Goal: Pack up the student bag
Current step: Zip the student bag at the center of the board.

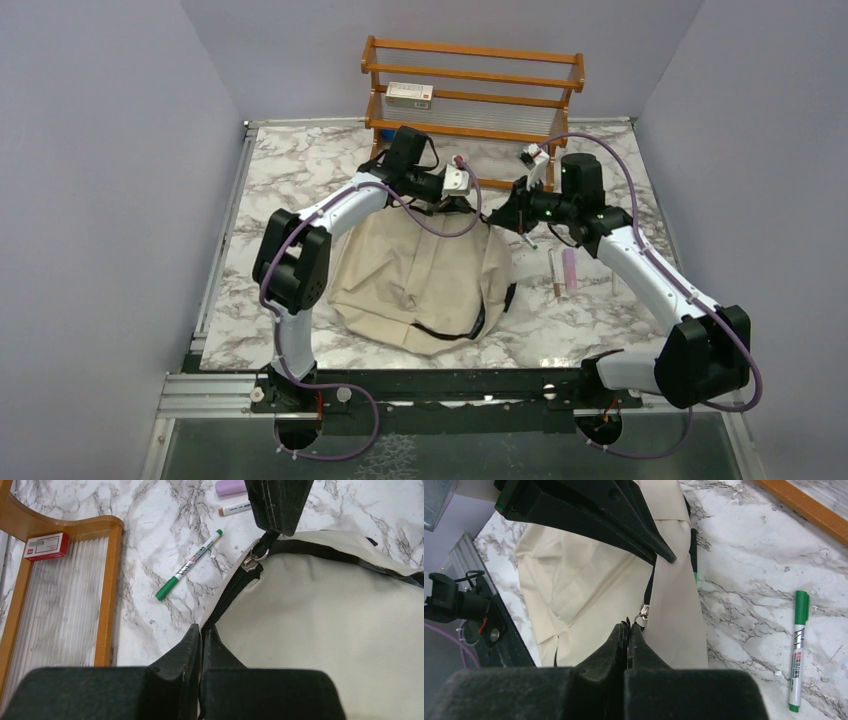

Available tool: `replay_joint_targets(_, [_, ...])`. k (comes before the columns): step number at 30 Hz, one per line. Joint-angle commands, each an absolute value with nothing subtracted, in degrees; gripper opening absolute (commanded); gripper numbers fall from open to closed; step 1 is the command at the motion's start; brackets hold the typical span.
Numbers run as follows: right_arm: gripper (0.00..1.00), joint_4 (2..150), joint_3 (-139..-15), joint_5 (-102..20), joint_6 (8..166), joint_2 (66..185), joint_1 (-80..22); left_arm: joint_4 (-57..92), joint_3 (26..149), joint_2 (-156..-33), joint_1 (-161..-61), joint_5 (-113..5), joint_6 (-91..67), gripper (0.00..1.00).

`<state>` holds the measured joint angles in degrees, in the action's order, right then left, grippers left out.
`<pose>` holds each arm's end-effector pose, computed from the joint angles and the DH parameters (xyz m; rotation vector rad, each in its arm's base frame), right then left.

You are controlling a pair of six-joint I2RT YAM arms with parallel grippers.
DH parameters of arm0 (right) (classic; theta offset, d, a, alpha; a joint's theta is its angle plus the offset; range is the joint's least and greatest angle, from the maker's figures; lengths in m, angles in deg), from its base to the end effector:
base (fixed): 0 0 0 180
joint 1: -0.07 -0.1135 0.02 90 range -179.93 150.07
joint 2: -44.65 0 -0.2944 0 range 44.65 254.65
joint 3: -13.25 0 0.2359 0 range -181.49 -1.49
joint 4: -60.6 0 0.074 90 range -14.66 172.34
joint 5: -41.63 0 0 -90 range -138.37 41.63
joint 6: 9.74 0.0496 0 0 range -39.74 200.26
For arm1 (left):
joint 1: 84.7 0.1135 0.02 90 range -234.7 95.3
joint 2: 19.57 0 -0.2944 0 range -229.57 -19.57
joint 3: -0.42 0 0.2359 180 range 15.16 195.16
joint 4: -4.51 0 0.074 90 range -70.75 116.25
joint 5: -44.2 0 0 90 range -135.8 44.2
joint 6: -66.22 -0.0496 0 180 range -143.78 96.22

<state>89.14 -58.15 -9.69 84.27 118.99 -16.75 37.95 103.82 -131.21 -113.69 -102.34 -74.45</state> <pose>0.2516 0.1085 0.3260 -0.6388 2.0225 0.9292 0.3628 -0.2483 0.2859 1.6516 1.2270 -0.8877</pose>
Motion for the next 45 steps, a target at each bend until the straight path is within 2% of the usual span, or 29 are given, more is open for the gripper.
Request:
replay_joint_targets(1, [0.0,94.8,-60.5,1.4,88.3,113.5,-17.0,41.0,101.9,-129.0,-108.1,-95.8,-83.5,0.07])
replay_joint_targets(5, [0.0,91.5,-61.5,-0.7,91.6,112.5,-16.9,42.1,98.3,-125.2,-108.2,-104.0,-87.4,0.37])
replay_joint_targets(7, [0.01,89.0,-61.3,-2.4,94.0,112.6,-16.9,42.1,97.3,-123.8,-108.2,-108.9,-87.4,0.48])
replay_joint_targets(14, [0.0,83.9,-62.3,-11.9,101.4,115.6,-16.9,42.2,98.5,-122.7,-108.2,-110.9,-82.9,0.66])
replay_joint_targets(15, [0.01,83.9,-62.5,-13.4,101.8,116.3,-16.9,42.2,98.8,-122.5,-108.2,-110.5,-81.7,0.73])
replay_joint_targets(17, [0.0,83.5,-62.7,-16.0,102.4,117.9,-16.7,41.6,98.8,-122.0,-108.2,-110.2,-78.5,0.96])
replay_joint_targets(21, [0.0,82.0,-63.6,-18.1,102.6,122.5,-15.7,33.5,94.1,-118.5,-108.7,-107.3,-68.0,0.99])
replay_joint_targets(26, [0.0,80.0,-65.7,-17.4,103.1,127.7,-15.1,10.6,82.9,-110.5,-109.1,-87.4,-37.3,0.99])
replay_joint_targets(28, [0.0,79.9,-66.2,-17.1,103.0,128.5,-15.1,9.8,82.3,-108.2,-108.6,-78.8,-28.2,0.99])
replay_joint_targets(31, [0.0,79.8,-65.8,-17.0,103.0,128.5,-15.1,14.9,84.4,-106.5,-106.2,-72.3,-17.8,0.99])
replay_joint_targets(34, [0.01,79.6,-64.4,-16.9,103.2,127.9,-15.1,16.2,83.4,-104.7,-102.0,-71.2,-9.5,0.99])
replay_joint_targets(37, [0.01,79.3,-62.9,-16.7,103.3,127.2,-15.0,8.7,77.4,-101.6,-96.5,-73.7,-0.5,0.99])
replay_joint_targets(41, [0.01,79.3,-62.2,-16.7,103.4,126.9,-15.0,6.8,75.2,-99.6,-94.3,-72.4,1.6,0.99])
replay_joint_targets(43, [0.01,79.4,-62.1,-16.6,103.3,127.0,-15.0,9.4,76.6,-100.0,-94.8,-73.7,-1.0,0.99])
replay_joint_targets(45, [0.0,79.4,-62.0,-16.5,103.4,127.1,-15.0,16.0,79.2,-100.4,-97.8,-69.4,-4.9,0.99])
